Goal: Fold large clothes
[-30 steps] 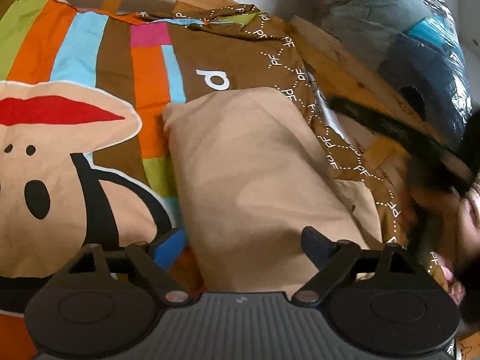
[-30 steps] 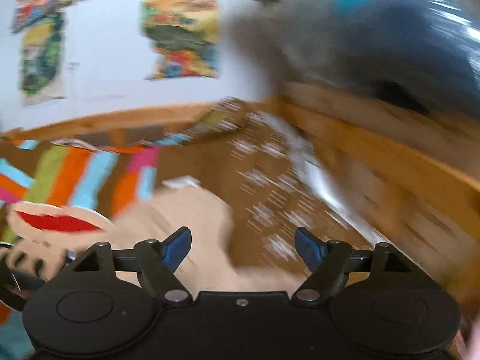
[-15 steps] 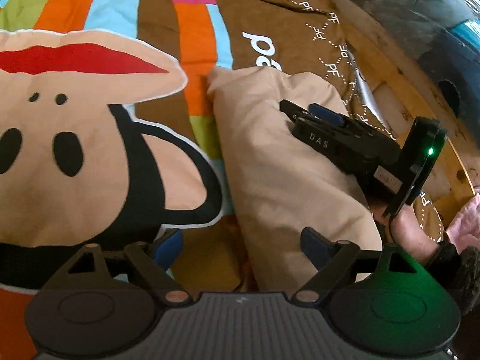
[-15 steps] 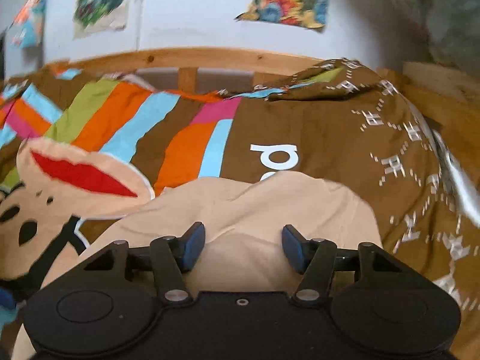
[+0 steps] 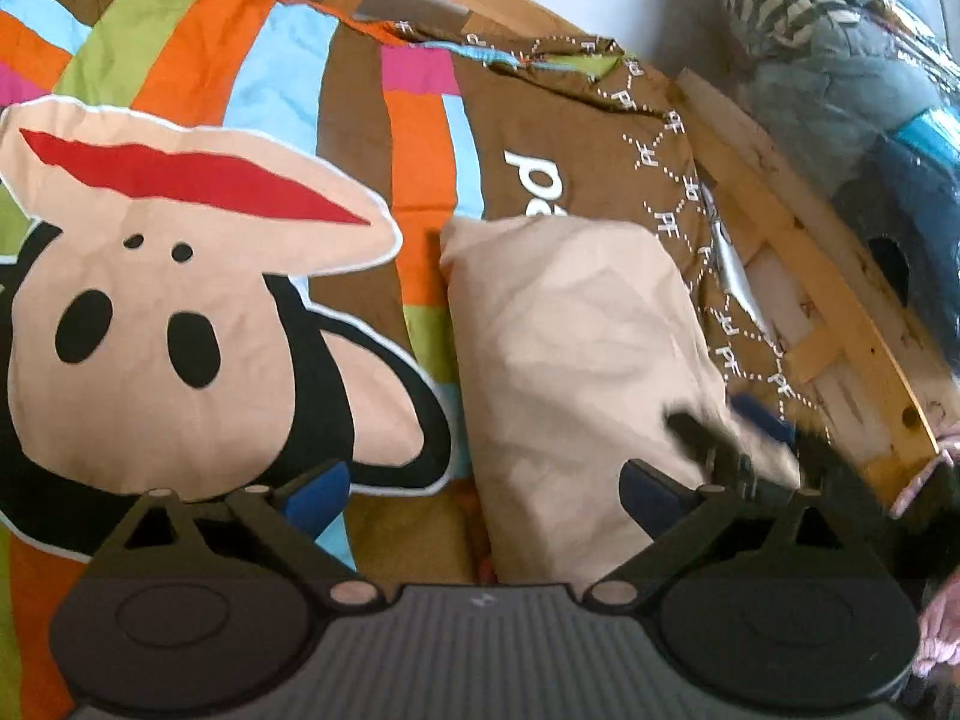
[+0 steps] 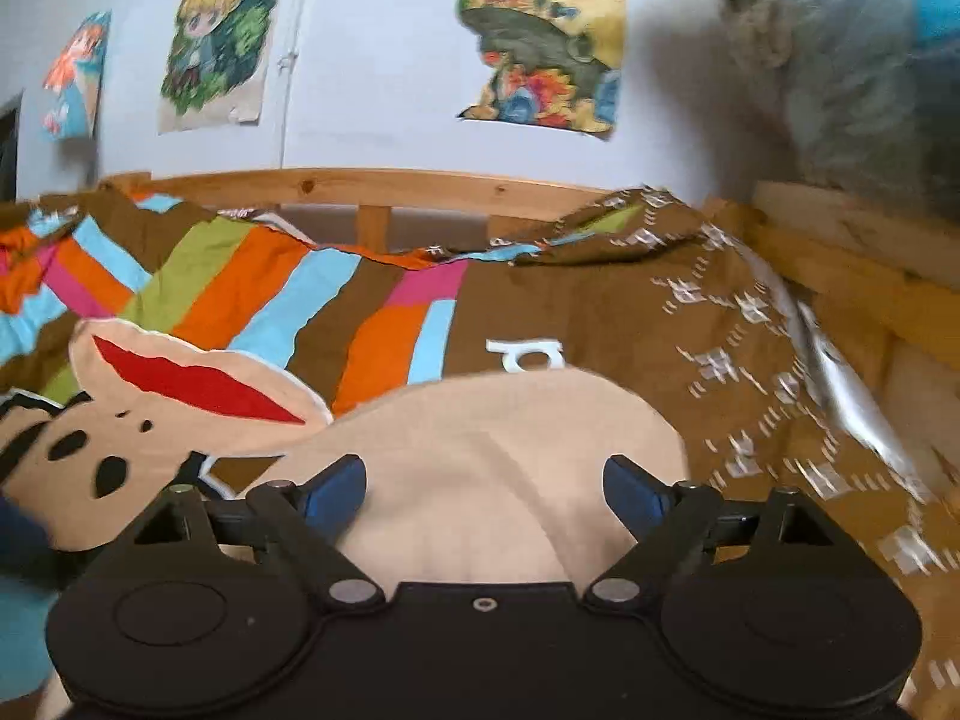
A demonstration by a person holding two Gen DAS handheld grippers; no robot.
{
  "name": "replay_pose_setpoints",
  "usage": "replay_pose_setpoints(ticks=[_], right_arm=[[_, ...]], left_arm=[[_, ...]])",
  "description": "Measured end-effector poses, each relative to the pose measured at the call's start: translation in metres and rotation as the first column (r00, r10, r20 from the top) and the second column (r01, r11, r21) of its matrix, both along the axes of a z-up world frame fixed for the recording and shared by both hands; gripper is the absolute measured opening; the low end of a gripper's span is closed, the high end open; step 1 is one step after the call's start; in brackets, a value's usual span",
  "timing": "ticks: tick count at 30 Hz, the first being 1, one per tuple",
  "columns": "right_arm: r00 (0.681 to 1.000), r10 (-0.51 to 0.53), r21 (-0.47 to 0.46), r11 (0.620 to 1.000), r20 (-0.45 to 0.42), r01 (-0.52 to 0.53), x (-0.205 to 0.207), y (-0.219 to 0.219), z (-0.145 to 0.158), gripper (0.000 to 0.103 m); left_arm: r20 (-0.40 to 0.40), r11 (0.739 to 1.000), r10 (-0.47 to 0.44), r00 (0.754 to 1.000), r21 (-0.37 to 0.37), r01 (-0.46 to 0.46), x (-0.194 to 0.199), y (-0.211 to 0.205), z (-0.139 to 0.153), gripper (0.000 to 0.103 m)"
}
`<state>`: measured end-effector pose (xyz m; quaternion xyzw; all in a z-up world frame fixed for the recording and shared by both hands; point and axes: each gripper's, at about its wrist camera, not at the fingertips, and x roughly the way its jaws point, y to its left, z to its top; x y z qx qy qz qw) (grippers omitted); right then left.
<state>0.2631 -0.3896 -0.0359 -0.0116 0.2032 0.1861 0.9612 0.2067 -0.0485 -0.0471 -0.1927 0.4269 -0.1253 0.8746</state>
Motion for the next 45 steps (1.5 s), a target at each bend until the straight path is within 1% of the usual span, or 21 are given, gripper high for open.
replay_pose_setpoints(ticks=[3,5,7,8,10,13,16,18,20,23,28,30,32,33,35,37,39,41,43,44,45], right_arm=[[1.0,0.002,0.007,1.0,-0.022,-0.002,-0.025,-0.005,-0.01,0.087],[0.999,-0.042,0.067,0.997,-0.028,0.044,-0.036,-0.008,-0.02,0.086],[0.993,-0.102,0.137,0.984,-0.066,0.111,-0.043,-0.005,-0.031,0.086],[0.991,-0.114,0.148,0.981,-0.073,0.123,-0.045,-0.002,-0.034,0.084],[0.991,-0.123,0.124,0.984,-0.058,0.13,-0.049,0.009,-0.037,0.083],[0.994,-0.107,0.037,0.994,-0.02,0.107,-0.05,0.025,-0.035,0.081],[0.994,-0.111,-0.029,0.993,0.004,0.111,-0.053,0.037,-0.036,0.079],[0.992,-0.122,-0.031,0.992,0.016,0.123,-0.055,0.039,-0.04,0.079],[0.99,-0.135,-0.011,0.991,0.027,0.135,-0.058,0.037,-0.045,0.078],[0.99,-0.138,0.006,0.99,0.013,0.138,-0.056,0.034,-0.046,0.078],[0.99,-0.142,0.025,0.99,0.012,0.141,-0.057,0.031,-0.046,0.078],[0.991,-0.134,0.018,0.991,0.026,0.133,-0.061,0.029,-0.039,0.078],[0.991,-0.112,0.01,0.994,0.074,0.111,-0.073,0.023,-0.028,0.08],[0.989,-0.103,0.008,0.995,0.11,0.103,-0.082,0.02,-0.023,0.086],[0.983,-0.105,-0.007,0.994,0.149,0.107,-0.097,0.015,-0.018,0.092],[0.981,-0.123,-0.032,0.991,0.149,0.129,-0.109,0.007,-0.018,0.092],[0.974,-0.165,-0.027,0.985,0.158,0.171,-0.122,-0.005,-0.018,0.092],[0.963,-0.211,-0.02,0.976,0.167,0.218,-0.134,-0.019,-0.017,0.092],[0.954,-0.258,-0.037,0.963,0.152,0.267,-0.139,-0.031,-0.019,0.093],[0.947,-0.29,-0.044,0.954,0.137,0.298,-0.14,-0.038,-0.02,0.093],[0.939,-0.319,-0.04,0.945,0.126,0.326,-0.141,-0.046,-0.021,0.093]], left_arm=[[0.009,0.999,0.032,0.999,0.026,-0.032,-0.001,0.001,0.002,0.1],[-0.009,0.998,0.05,0.999,0.028,-0.049,0.0,0.003,0.002,0.1],[-0.026,0.998,0.059,0.998,0.014,-0.059,0.002,0.006,0.002,0.1],[-0.023,0.998,0.06,0.998,0.008,-0.06,0.002,0.007,0.003,0.1],[-0.021,0.998,0.065,0.998,0.009,-0.065,0.002,0.008,0.004,0.1],[-0.024,0.997,0.071,0.997,0.008,-0.07,0.002,0.01,0.003,0.1],[-0.018,0.997,0.075,0.997,0.02,-0.075,0.001,0.01,0.003,0.1],[-0.021,0.997,0.076,0.997,0.023,-0.076,0.001,0.009,0.003,0.1],[-0.019,0.997,0.075,0.997,0.025,-0.075,0.001,0.009,0.003,0.1],[-0.007,0.996,0.081,0.997,0.025,-0.08,0.001,0.008,0.003,0.1],[0.042,0.994,0.108,0.993,-0.022,-0.108,-0.004,0.012,0.001,0.102],[0.062,0.994,0.104,0.993,-0.035,-0.102,-0.005,0.01,0.0,0.102],[0.088,0.996,0.08,0.993,-0.055,-0.076,-0.006,0.006,-0.002,0.102],[0.097,0.996,0.064,0.993,-0.065,-0.057,-0.006,0.002,-0.003,0.102],[0.103,0.997,0.015,0.995,-0.078,-0.007,-0.005,-0.007,-0.006,0.102],[0.102,0.996,-0.016,0.995,-0.091,0.026,-0.004,-0.017,-0.009,0.102],[0.089,0.994,-0.04,0.995,-0.094,0.049,0.005,-0.03,-0.01,0.102],[0.078,0.995,-0.072,0.994,-0.056,0.077,0.015,-0.048,-0.011,0.102],[0.055,0.994,-0.106,0.993,0.021,0.105,0.019,-0.065,-0.017,0.102],[0.026,0.99,-0.126,0.992,0.073,0.124,0.021,-0.074,-0.023,0.102],[0.016,0.986,-0.137,0.99,0.099,0.135,0.02,-0.078,-0.028,0.103]])
